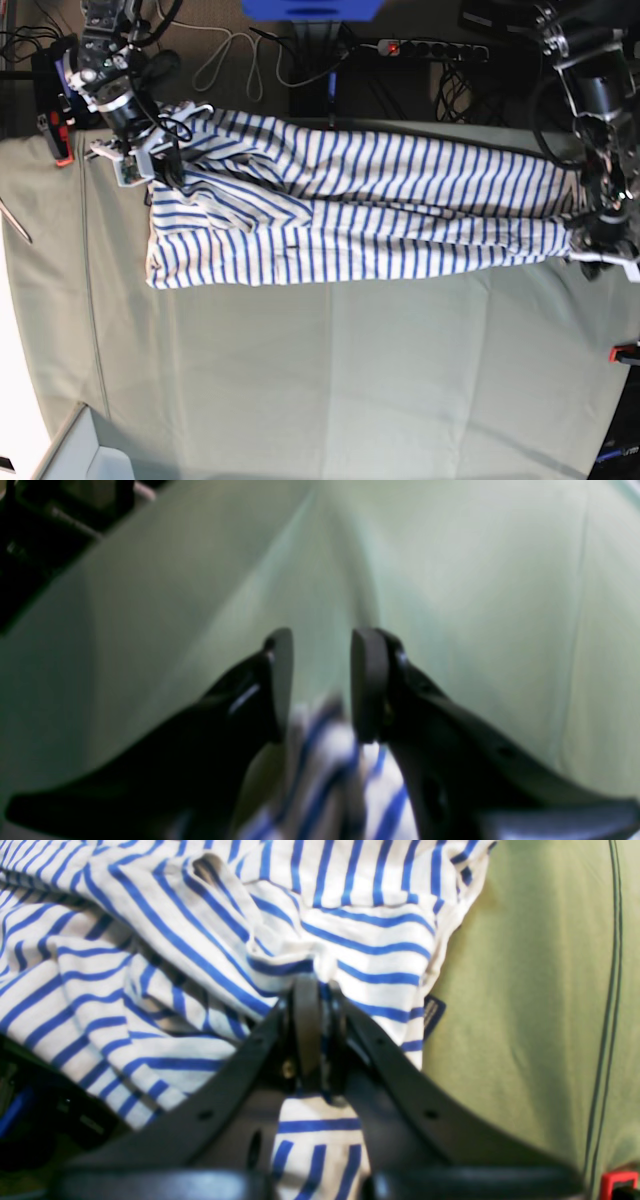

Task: Layout the t-shirt on the table in an organized manner, then fold the t-shirt properly
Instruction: 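Hold both ends of the striped strip and pull them apart to straighten, then regrasp the strip end with the left gripper while the right holds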

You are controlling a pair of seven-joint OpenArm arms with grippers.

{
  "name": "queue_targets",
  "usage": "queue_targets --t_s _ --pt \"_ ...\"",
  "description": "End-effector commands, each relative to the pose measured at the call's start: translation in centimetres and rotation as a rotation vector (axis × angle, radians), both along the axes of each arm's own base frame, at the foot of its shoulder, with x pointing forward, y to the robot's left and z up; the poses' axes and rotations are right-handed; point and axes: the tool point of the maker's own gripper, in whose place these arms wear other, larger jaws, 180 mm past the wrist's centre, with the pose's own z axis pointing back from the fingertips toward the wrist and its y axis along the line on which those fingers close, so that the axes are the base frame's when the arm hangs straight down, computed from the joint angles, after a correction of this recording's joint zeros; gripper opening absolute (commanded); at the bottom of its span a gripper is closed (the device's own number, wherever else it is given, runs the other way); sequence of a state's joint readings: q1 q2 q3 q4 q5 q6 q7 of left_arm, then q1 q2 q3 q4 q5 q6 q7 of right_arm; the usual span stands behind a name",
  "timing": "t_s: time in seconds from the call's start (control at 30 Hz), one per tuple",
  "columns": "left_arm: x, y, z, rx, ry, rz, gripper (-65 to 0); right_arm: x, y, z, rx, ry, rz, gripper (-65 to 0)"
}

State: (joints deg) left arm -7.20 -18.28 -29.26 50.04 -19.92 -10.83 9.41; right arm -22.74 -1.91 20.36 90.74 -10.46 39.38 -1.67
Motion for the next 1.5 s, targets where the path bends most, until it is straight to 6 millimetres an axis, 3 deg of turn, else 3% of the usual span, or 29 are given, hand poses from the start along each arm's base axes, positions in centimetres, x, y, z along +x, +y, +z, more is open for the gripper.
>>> queue_targets --t_s 0.0,0.2,0.33,0.57,0.8,0.87,1.0,1.13,1.3,1.47 --pt "-0.1 0.7 0.9 0.018 -0.015 -0.004 -46.4 0.6 0.0 1.1 0.014 -0.046 0.006 -65.0" --pt "-5.1 0.0 -0.4 0.064 0.054 -0.050 -46.4 0.6 0.0 1.1 0.014 -0.046 0.006 -65.0" --pt "-6.7 -0.8 0.0 0.078 0.048 -0.063 -46.4 0.6 0.0 1.1 0.014 -0.046 0.006 -65.0" --pt "-7.7 1.6 2.3 0.079 -0.024 0.052 -46.2 0.6 0.1 1.1 0.015 -0.046 0.008 -65.0" --pt "-8.9 1.9 1.2 0.083 0.020 0.050 -46.2 0.6 0.1 1.1 0.015 -0.046 0.008 -65.0" --pt "-9.8 1.2 0.1 0.062 0.043 0.028 -46.2 0.6 0.1 1.1 0.015 -0.046 0.008 -65.0" --pt "-9.8 -2.6 -0.9 0.013 0.048 -0.164 -46.4 0.5 0.1 1.1 0.015 -0.044 0.008 -65.0" --pt "-10.4 -4.1 -1.1 -0.013 0.049 -0.256 -46.4 0.5 0.1 1.1 0.015 -0.044 0.008 -65.0" --pt "-11.2 -2.9 -0.6 0.017 0.067 -0.293 -46.4 0.5 0.1 1.1 0.015 -0.044 0.008 -65.0" --pt "-11.0 -0.1 1.1 0.084 0.077 -0.304 -46.4 0.5 0.1 1.1 0.016 -0.044 0.007 -65.0"
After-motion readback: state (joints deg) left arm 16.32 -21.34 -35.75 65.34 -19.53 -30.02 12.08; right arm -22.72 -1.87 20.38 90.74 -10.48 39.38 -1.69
